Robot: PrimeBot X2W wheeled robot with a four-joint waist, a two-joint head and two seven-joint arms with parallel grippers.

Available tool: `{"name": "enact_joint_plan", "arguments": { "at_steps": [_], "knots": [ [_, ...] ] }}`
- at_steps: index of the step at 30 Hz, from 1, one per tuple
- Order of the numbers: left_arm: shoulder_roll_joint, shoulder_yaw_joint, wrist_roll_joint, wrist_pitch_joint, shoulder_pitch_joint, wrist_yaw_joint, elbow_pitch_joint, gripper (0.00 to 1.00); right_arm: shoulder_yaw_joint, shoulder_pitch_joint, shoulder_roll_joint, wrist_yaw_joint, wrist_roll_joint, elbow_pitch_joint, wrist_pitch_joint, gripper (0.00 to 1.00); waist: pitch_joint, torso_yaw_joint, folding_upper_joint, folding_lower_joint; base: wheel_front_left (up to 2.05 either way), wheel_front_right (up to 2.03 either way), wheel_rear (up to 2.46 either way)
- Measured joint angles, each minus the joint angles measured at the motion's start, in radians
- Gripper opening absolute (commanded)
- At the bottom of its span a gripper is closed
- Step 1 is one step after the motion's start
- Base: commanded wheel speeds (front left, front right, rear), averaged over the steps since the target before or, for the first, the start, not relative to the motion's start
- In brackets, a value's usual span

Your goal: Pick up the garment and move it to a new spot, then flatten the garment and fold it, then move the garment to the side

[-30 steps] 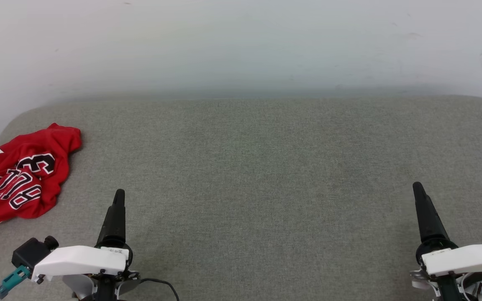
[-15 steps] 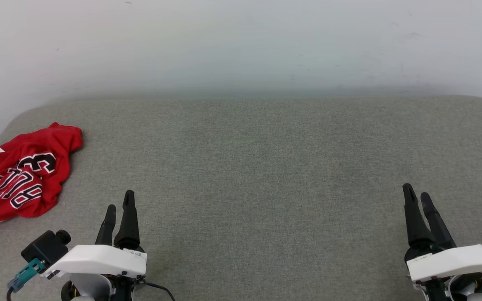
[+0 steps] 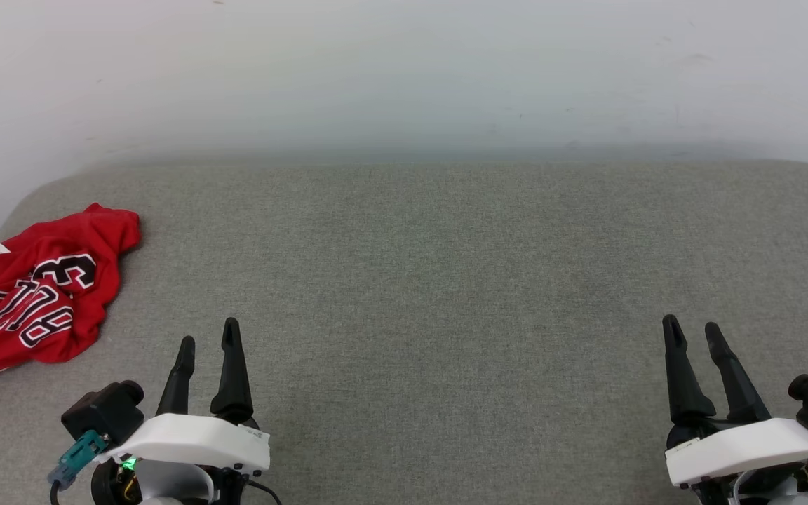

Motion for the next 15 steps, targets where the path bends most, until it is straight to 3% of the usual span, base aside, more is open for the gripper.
{"name": "enact_joint_plan", "arguments": {
  "at_steps": [15],
  "knots": [
    [0.005, -0.04, 0.18, -0.04, 0.005, 0.008, -0.012, 1.0, 0.006, 0.012, 0.0, 0.0, -0.166, -0.008, -0.039, 1.0, 0.004, 0.001, 0.0, 0.0, 0.0, 0.0, 0.0]
  ]
}}
